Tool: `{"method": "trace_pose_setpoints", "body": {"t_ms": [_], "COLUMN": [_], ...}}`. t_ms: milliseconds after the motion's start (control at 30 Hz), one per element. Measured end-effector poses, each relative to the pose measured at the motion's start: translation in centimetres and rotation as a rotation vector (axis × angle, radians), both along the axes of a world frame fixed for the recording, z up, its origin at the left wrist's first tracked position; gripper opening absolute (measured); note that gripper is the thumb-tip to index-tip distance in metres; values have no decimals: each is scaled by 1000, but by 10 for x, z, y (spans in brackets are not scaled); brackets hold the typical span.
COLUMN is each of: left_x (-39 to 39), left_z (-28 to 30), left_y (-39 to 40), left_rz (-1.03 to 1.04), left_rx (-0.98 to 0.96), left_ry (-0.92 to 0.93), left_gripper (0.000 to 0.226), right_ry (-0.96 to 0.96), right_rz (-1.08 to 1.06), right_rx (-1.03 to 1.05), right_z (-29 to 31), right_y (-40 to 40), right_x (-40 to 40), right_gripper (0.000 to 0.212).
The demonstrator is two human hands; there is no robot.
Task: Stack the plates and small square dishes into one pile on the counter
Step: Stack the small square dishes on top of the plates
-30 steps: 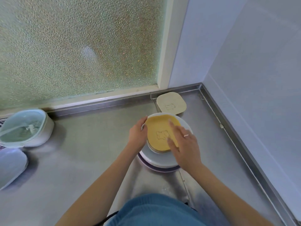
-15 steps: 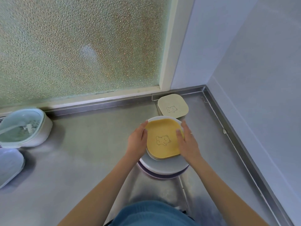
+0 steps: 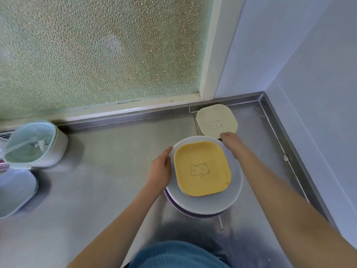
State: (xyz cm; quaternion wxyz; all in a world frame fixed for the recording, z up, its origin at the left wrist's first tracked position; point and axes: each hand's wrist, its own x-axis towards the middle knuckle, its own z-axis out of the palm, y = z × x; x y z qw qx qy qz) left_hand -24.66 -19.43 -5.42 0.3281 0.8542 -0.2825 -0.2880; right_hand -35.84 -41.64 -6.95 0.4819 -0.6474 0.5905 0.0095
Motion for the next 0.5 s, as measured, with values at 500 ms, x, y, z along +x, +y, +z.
{"method": "trace_pose_setpoints", "body": {"t_ms": [500], "left_x": [-2], "left_z": [2], "left_y": [-1], "left_rz": [-52], "left_rx": [52], "left_ry": [-28], "left_gripper": [47], "right_ry": [-234], "right_rz": [-439], "right_rx": [-524], "right_z": [30], "right_y": [8], "right_x": [-10], "right_gripper": [9]}}
